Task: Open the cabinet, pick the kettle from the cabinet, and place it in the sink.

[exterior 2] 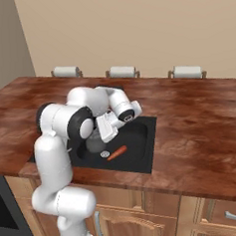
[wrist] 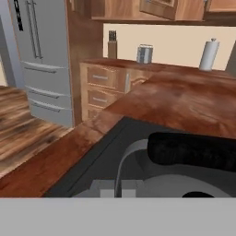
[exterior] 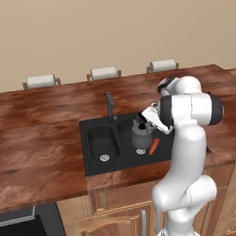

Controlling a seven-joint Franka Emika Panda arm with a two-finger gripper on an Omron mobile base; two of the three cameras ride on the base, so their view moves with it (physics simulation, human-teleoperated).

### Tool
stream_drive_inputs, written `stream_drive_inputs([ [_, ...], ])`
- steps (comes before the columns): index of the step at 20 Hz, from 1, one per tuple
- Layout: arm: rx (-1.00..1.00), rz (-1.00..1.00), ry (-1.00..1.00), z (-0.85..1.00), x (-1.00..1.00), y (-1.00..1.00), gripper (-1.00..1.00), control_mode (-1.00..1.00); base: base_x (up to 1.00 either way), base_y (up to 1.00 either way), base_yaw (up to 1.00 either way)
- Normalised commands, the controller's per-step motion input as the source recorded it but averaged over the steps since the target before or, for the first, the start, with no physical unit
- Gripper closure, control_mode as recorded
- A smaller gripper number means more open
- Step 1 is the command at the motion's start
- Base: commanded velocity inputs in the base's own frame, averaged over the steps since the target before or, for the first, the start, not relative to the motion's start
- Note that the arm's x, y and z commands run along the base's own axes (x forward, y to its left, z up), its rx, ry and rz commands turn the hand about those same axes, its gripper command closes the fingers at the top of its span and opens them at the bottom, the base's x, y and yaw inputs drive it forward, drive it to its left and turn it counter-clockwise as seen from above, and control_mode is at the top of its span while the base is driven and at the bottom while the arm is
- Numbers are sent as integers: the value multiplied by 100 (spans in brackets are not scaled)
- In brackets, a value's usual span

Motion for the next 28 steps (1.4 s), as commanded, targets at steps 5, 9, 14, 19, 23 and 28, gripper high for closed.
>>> stream_drive_inputs([
  [5,0,2,0,-26,23,0,100,-100,0,0,0],
  [9,0,1,0,-26,25,0,100,-100,0,0,0],
  [14,0,1,2,-26,27,-5,100,-100,0,0,0],
  [19,0,1,4,-29,27,0,100,-100,0,0,0],
  [23,0,1,7,-27,30,0,100,-100,0,0,0],
  [28,0,2,4,-26,27,0,100,-100,0,0,0],
])
